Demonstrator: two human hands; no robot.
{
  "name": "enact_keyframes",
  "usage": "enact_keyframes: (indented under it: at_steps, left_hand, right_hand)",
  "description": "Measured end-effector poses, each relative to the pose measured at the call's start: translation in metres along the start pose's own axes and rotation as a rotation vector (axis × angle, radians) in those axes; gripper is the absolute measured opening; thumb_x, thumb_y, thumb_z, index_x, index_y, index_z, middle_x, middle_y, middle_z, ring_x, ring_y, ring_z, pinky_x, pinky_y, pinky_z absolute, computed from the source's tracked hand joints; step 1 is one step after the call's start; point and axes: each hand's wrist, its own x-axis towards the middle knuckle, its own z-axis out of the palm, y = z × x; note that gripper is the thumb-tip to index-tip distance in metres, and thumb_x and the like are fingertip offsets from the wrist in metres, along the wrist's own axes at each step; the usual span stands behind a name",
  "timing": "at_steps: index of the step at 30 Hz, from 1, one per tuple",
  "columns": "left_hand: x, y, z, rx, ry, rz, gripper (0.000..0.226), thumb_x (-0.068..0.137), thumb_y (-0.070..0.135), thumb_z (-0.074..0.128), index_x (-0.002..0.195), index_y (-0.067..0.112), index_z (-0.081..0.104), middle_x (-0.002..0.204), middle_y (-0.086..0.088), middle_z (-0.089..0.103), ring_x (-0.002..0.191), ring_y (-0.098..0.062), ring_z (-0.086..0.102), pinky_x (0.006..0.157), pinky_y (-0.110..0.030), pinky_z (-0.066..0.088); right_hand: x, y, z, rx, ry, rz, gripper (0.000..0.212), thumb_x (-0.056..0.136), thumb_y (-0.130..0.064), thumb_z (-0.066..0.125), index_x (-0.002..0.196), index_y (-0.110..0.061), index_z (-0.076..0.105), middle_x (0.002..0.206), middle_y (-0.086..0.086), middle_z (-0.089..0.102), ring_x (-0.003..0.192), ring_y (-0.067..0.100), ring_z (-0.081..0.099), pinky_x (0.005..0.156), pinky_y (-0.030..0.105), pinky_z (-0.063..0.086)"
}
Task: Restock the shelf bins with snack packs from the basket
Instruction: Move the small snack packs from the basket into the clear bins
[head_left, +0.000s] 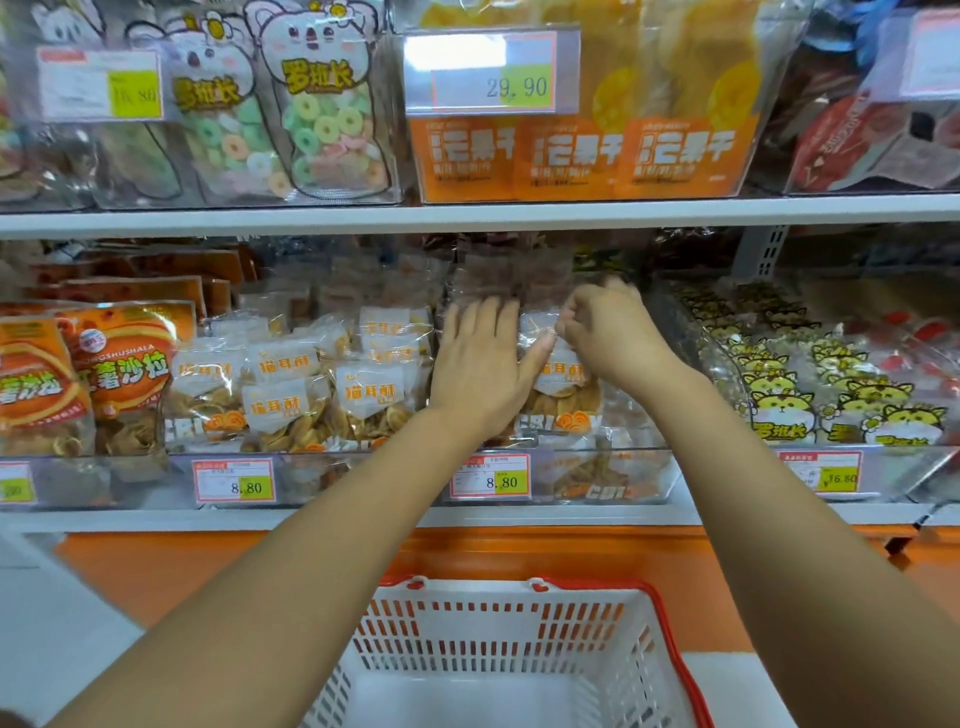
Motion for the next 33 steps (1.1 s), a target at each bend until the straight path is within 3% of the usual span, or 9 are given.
enact_keyframes:
  at_steps: [6, 12, 15, 17, 19, 22, 24, 29, 33]
  left_hand:
    - [0.003, -0.004, 0.009, -0.004, -0.047, 0.017, 0.083, 0.090, 0.059, -0.003, 0.149, 0.010, 0.027, 0.152, -0.008, 0.035, 0.141, -0.023, 0.026, 0.116, -0.037, 0.011]
    - [0.004, -0.002, 0.013, -0.055, -0.098, 0.022, 0.073, 0.095, 0.057, 0.005, 0.151, 0.012, 0.020, 0.157, -0.006, 0.025, 0.145, -0.021, 0.016, 0.118, -0.039, 0.004]
    - [0.007, 0.003, 0.016, -0.042, -0.057, -0.009, 0.082, 0.091, 0.059, -0.004, 0.149, 0.010, 0.026, 0.154, -0.008, 0.031, 0.144, -0.024, 0.020, 0.117, -0.041, 0.004]
    - [0.007, 0.003, 0.018, -0.069, 0.000, -0.026, 0.086, 0.087, 0.059, -0.006, 0.147, 0.010, 0.032, 0.150, -0.008, 0.037, 0.141, -0.024, 0.025, 0.118, -0.041, 0.006]
    - [0.008, 0.000, 0.020, -0.111, 0.043, -0.043, 0.082, 0.090, 0.056, -0.003, 0.145, 0.010, 0.037, 0.148, -0.007, 0.041, 0.140, -0.022, 0.029, 0.118, -0.041, 0.007]
    - [0.013, -0.003, 0.021, -0.150, 0.060, -0.059, 0.077, 0.092, 0.052, -0.001, 0.139, 0.011, 0.046, 0.142, -0.006, 0.049, 0.136, -0.022, 0.036, 0.116, -0.041, 0.008]
    - [0.019, -0.003, 0.022, -0.149, 0.042, -0.067, 0.080, 0.090, 0.053, -0.004, 0.135, 0.015, 0.051, 0.139, -0.003, 0.052, 0.133, -0.021, 0.038, 0.116, -0.040, 0.009]
    - [0.021, -0.003, 0.021, -0.130, 0.033, -0.059, 0.084, 0.088, 0.056, -0.007, 0.138, 0.018, 0.048, 0.142, -0.001, 0.050, 0.135, -0.019, 0.036, 0.116, -0.039, 0.013]
    - [0.015, -0.001, 0.014, -0.142, -0.008, -0.044, 0.084, 0.088, 0.056, -0.007, 0.144, 0.013, 0.039, 0.147, -0.005, 0.042, 0.139, -0.019, 0.029, 0.118, -0.037, 0.008]
  right_hand:
    - [-0.003, 0.007, 0.008, 0.027, 0.082, -0.110, 0.008, 0.093, -0.015, 0.054, 0.097, -0.010, 0.058, 0.100, 0.005, 0.057, 0.095, 0.024, 0.053, 0.071, 0.027, 0.032]
    - [-0.014, 0.017, 0.016, 0.160, 0.197, 0.032, 0.008, 0.095, -0.017, 0.050, 0.100, -0.013, 0.055, 0.091, 0.009, 0.065, 0.085, 0.030, 0.059, 0.064, 0.032, 0.039]
    - [-0.019, 0.011, 0.029, 0.372, 0.204, 0.083, 0.031, 0.100, -0.028, 0.045, 0.124, -0.010, 0.045, 0.114, 0.010, 0.057, 0.109, 0.030, 0.054, 0.075, 0.027, 0.035]
    - [-0.025, 0.004, 0.035, 0.485, 0.254, 0.133, 0.060, 0.098, -0.039, 0.046, 0.144, -0.007, 0.027, 0.147, 0.011, 0.036, 0.135, 0.023, 0.035, 0.099, 0.024, 0.030]
    - [-0.033, -0.001, 0.044, 0.548, 0.280, 0.184, 0.079, 0.094, -0.047, 0.049, 0.151, -0.009, 0.010, 0.158, 0.008, 0.016, 0.144, 0.019, 0.019, 0.111, 0.028, 0.022]
    - [-0.036, -0.002, 0.053, 0.582, 0.266, 0.253, 0.089, 0.090, -0.055, 0.049, 0.152, -0.014, 0.000, 0.153, 0.013, 0.030, 0.135, 0.026, 0.039, 0.102, 0.031, 0.034]
    - [-0.029, 0.000, 0.052, 0.527, 0.243, 0.273, 0.087, 0.091, -0.055, 0.047, 0.152, -0.013, 0.002, 0.143, 0.016, 0.045, 0.126, 0.029, 0.048, 0.094, 0.032, 0.039]
    - [-0.007, 0.014, 0.055, 0.340, 0.172, 0.118, 0.054, 0.096, -0.049, 0.042, 0.138, -0.015, 0.042, 0.138, 0.012, 0.047, 0.124, 0.028, 0.045, 0.085, 0.027, 0.033]
    - [-0.012, 0.019, 0.060, 0.301, 0.180, 0.077, 0.054, 0.096, -0.049, 0.038, 0.143, -0.022, 0.039, 0.146, 0.007, 0.042, 0.132, 0.024, 0.040, 0.098, 0.030, 0.035]
